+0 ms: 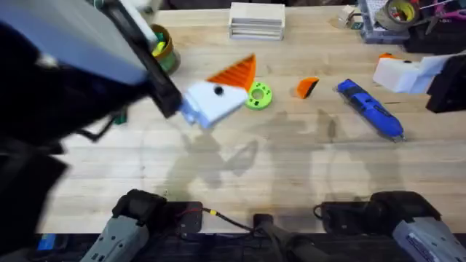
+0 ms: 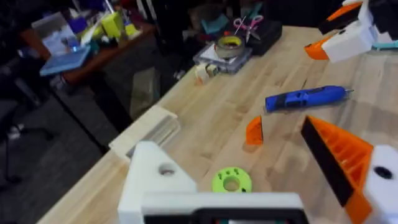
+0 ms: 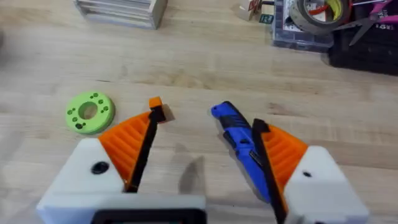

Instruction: Pick up the gripper from the table and insert it into the empty holder that is missing its gripper. Then pick up a screw, insert it into the mounting hole, and use the screwdriver to tighten it. Finally, clean up the table by picking up the vegetable and placing it into the bucket.

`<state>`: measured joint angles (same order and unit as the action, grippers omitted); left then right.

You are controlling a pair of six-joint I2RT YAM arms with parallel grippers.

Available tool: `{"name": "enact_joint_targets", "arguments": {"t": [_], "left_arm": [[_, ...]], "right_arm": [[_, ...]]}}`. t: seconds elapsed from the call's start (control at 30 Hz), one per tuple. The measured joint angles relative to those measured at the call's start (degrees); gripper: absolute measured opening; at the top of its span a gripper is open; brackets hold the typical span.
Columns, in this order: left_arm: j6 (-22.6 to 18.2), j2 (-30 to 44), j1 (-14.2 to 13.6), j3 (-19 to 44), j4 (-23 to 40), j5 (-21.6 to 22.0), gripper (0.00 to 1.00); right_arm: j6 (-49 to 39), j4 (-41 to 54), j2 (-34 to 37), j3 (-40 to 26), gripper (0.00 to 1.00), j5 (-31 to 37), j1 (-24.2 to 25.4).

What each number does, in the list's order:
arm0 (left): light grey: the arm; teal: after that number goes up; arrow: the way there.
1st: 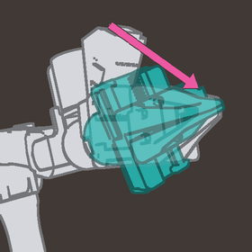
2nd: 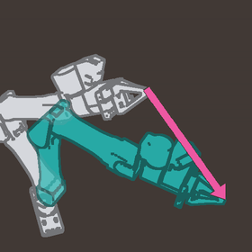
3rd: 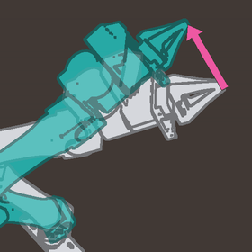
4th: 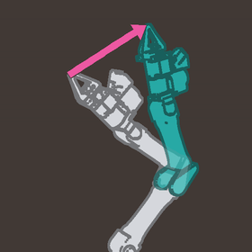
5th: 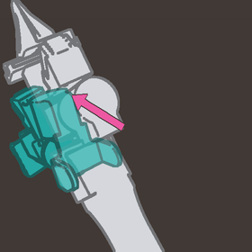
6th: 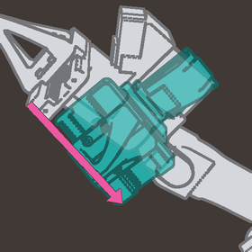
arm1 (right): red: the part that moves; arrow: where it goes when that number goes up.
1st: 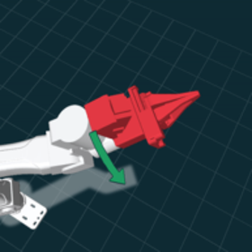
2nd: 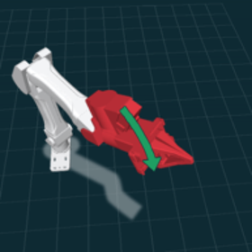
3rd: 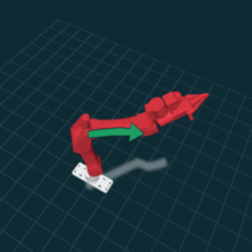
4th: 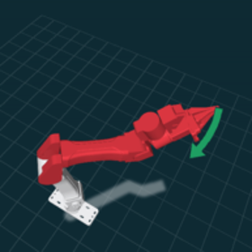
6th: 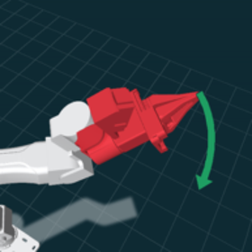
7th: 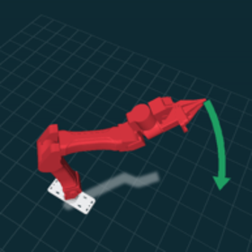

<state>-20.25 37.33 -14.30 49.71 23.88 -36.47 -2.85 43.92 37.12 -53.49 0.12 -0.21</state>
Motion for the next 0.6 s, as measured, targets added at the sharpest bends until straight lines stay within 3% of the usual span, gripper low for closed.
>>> {"name": "enact_joint_targets", "arguments": {"t": [0.23,0.6], "left_arm": [[-0.8,-6.1,-3.1,-16.1,-19.2,-0.5,0.993],[-0.3,-15.2,-7.2,-32.9,-32.2,-1.7,0.993]], "right_arm": [[0.0,0.0,0.0,0.0,0.985,0.0,0.0],[0.0,0.0,0.0,0.0,0.985,0.0,0.0]]}}
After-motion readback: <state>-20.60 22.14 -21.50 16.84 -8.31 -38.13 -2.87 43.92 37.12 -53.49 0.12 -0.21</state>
